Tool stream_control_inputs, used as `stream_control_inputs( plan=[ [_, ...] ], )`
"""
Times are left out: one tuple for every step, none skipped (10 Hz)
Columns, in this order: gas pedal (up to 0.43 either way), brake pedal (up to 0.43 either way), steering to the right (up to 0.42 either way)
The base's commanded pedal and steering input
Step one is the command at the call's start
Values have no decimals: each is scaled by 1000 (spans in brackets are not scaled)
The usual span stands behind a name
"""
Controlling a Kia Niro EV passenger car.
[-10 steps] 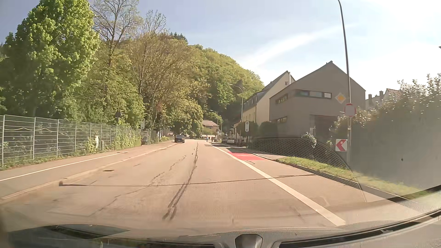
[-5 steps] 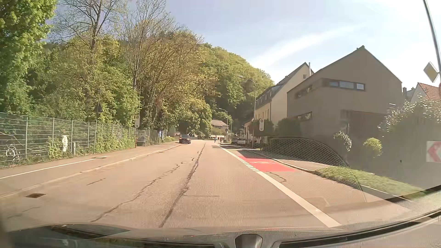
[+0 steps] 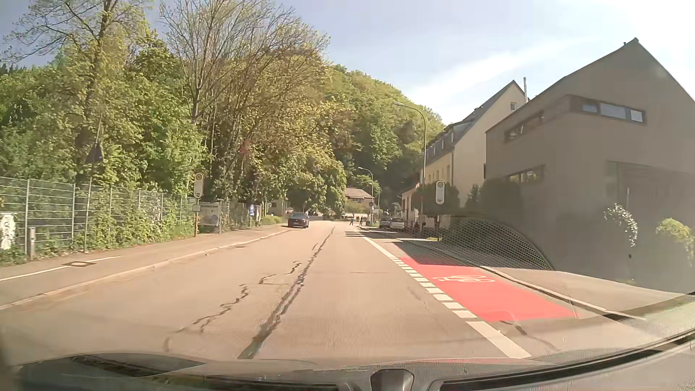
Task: Follow the waypoints while adhering to traffic rules and regulations
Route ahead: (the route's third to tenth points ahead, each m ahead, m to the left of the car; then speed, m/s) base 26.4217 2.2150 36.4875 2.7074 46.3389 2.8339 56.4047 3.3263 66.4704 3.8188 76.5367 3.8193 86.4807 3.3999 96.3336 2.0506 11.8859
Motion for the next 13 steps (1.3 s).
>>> stream_control_inputs(
  plan=[
    [87,0,-19],
    [87,0,-15],
    [87,0,-10],
    [87,0,-10],
    [87,0,-10],
    [87,0,-10],
    [87,0,-5],
    [87,0,-1],
    [87,0,-1],
    [87,0,-1],
    [87,0,-1],
    [87,0,0],
    [87,0,0]
  ],
)
